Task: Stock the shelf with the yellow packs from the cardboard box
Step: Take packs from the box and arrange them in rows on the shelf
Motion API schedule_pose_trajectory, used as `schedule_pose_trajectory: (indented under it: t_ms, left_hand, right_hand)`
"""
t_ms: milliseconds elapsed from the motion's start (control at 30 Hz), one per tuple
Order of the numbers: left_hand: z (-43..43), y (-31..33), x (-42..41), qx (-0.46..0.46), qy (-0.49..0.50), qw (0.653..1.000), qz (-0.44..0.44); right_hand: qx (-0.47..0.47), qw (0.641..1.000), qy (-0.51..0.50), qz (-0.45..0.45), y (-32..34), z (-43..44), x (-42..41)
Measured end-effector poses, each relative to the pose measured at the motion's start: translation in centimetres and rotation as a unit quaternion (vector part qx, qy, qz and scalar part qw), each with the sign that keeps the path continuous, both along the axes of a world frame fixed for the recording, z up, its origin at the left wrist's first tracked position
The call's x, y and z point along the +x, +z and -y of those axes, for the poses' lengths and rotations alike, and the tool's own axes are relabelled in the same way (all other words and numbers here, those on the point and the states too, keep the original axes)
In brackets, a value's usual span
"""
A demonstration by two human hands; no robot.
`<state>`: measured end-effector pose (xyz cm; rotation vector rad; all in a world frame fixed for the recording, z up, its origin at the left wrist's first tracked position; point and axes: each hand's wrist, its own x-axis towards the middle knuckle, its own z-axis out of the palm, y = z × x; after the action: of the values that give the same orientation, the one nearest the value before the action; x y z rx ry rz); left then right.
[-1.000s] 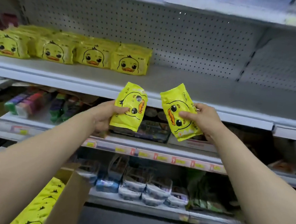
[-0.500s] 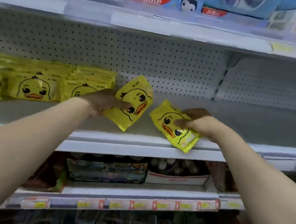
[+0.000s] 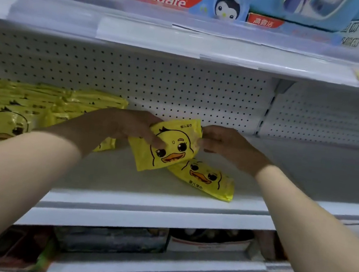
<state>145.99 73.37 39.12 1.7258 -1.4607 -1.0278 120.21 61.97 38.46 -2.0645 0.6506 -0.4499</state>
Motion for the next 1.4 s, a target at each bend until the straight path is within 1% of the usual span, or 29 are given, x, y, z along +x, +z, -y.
schedule_pose_trajectory:
  t_ms: [67,100,200,233,333,400,500,600,667,800,900,967,1067,1133,1200,1267,1333,1400]
  left_hand:
    - [0.2,0.0,0.1,0.021,-0.015,0.998,0.059]
    - [0.2,0.0,0.1,0.032,-0.015,0.997,0.068]
    - [-0.9,0.2,-1.3,0.017,-0.006,0.998,0.062]
    - [-1.3,0.3,-1.7,0.005,0.007,0.999,0.052]
    - [-2.6,0.2,-2.7,-0.049,0.074,0.996,-0.03]
    - [-3.5,0.1,-3.3,-0.086,0.118,0.987,-0.069]
    - [-4.6,-0.1,-3.6,-0.113,0.15,0.979,-0.082]
    - [-5.6,-0.2,-3.4,-0.125,0.177,0.974,-0.069]
    - [-6.1,-0.5,-2.8,-0.121,0.187,0.972,-0.069]
    - [-7.1,-1.2,-2.1,-0.117,0.195,0.969,-0.097]
    - [-7.4,-1.5,-1.9,-0.124,0.197,0.966,-0.112]
    - [-7.7,-1.6,-1.6,-0.126,0.196,0.966,-0.115]
    - [-8.1,-1.8,-1.2,-0.119,0.195,0.961,-0.155]
    - [-8.2,-1.9,-1.2,-0.125,0.192,0.958,-0.171]
    - [-8.1,-2.0,-1.3,-0.135,0.182,0.961,-0.159]
    - [-8.0,-1.9,-1.4,-0.148,0.17,0.967,-0.119]
    - [-8.0,-2.0,-1.4,-0.168,0.159,0.969,-0.081]
    - [-8.0,-2.3,-1.2,-0.194,0.147,0.967,-0.075]
  right_hand:
    - [0.031,0.998,0.006,0.05,0.1,-0.4,0.3]
    - [0.035,0.998,0.006,0.045,0.0,-0.3,0.4]
    - [0.052,0.998,0.008,0.042,-0.4,0.0,0.4]
    - [0.062,0.997,0.003,0.053,-0.5,-0.2,0.5]
    - [0.097,0.989,-0.019,0.111,-0.8,-0.7,0.9]
    - [0.086,0.988,-0.032,0.123,-1.3,-0.8,1.4]
    - [0.064,0.99,-0.023,0.123,-1.7,-1.0,1.9]
    - [0.087,0.989,0.024,0.114,-1.6,-1.2,2.0]
    - [0.094,0.989,0.047,0.104,-1.6,-1.3,2.0]
    - [0.043,0.994,0.058,0.087,-1.6,-2.0,2.6]
    - [0.036,0.994,0.073,0.077,-1.4,-2.4,2.9]
    - [0.056,0.992,0.09,0.07,-1.4,-2.1,2.7]
    - [0.131,0.983,0.096,0.091,-1.7,-1.7,2.5]
    - [0.14,0.983,0.081,0.086,-1.8,-1.5,2.8]
    - [0.103,0.99,0.057,0.079,-1.9,-1.5,3.1]
    - [0.063,0.992,0.042,0.102,-1.9,-1.5,3.5]
    - [0.04,0.99,0.04,0.13,-1.8,-2.1,3.9]
    - [0.035,0.988,0.034,0.144,-2.0,-2.3,4.4]
